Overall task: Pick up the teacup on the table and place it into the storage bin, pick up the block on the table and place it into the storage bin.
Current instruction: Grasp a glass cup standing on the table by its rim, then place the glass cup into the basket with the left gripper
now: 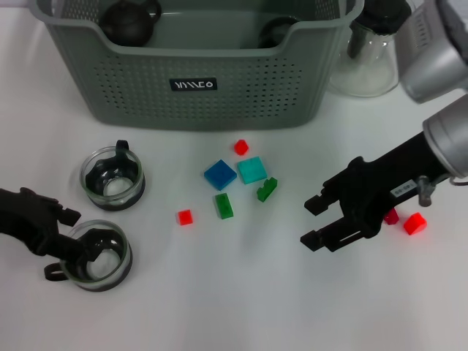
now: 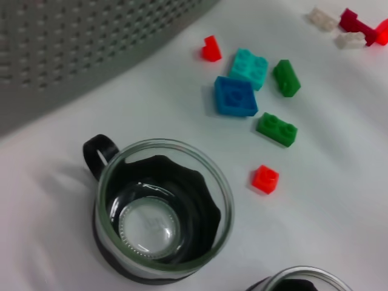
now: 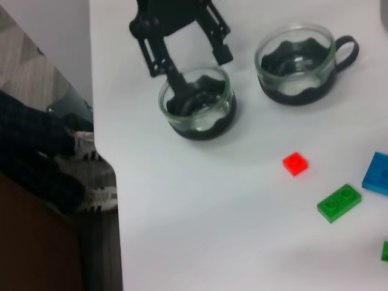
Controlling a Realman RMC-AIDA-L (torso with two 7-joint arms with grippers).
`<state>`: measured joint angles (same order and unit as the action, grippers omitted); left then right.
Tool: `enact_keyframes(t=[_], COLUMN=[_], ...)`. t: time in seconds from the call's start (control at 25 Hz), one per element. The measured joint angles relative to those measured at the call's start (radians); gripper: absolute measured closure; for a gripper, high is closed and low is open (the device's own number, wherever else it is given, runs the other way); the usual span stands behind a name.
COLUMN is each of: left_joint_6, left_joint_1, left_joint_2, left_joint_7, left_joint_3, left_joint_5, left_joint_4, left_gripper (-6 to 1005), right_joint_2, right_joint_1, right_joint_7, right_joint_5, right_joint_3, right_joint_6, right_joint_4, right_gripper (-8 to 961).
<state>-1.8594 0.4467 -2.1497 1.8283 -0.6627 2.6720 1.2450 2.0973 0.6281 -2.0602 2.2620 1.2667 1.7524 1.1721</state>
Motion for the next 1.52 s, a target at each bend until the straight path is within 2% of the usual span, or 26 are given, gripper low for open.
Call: enact_keyframes(t=[0.36, 0.52, 0.8, 1.04, 1.24, 1.36, 1.52], left_joint_6=[0.04, 0.049, 0.056, 0.095, 0.105, 0.098, 0.092], left_joint_1=[-0.008, -0.009, -0.009, -0.01, -0.014, -0.013, -0.01], left_joint_2=[-0.007, -0.019, -0.021, -0.021, -0.021, -0.021, -0.021], left_joint_7=[0.001, 0.001, 0.009, 0.031, 0.037, 0.038, 0.039], left_joint_3=[-0.028, -0.042, -0.059, -0.094, -0.114, -0.114, -0.114], left_joint_5=[0.016, 0.029, 0.025, 0.031, 0.034, 0.029, 0.029], left_joint_4=[-0.018, -0.023, -0.032, -0.051, -0.051, -0.048, -0.047], left_gripper=[174, 251, 386, 620, 864, 938, 938], right_joint_2=[0.001, 0.001, 0.001, 0.001, 0.001, 0.0, -0.002], right_joint_1=[0.005, 0.006, 0.007, 0.009, 0.016, 0.028, 0.045], right_joint_7=[-0.015, -0.015, -0.018, -0.022, -0.023, -0.033, -0.038], right_joint_5=[-0.002, -0.002, -0.003, -0.002, -0.003, 0.001, 0.02], right_joint_3=[0.026, 0.026, 0.019, 0.019, 0.023, 0.025, 0.021], right_joint_6=[-0.017, -0.017, -0.018, -0.024, -0.025, -0.027, -0.032], right_joint_4=[-0.003, -0.003, -0.003, -0.001, -0.002, -0.009, -0.032], right_gripper=[313, 311, 307, 304, 302, 300, 221])
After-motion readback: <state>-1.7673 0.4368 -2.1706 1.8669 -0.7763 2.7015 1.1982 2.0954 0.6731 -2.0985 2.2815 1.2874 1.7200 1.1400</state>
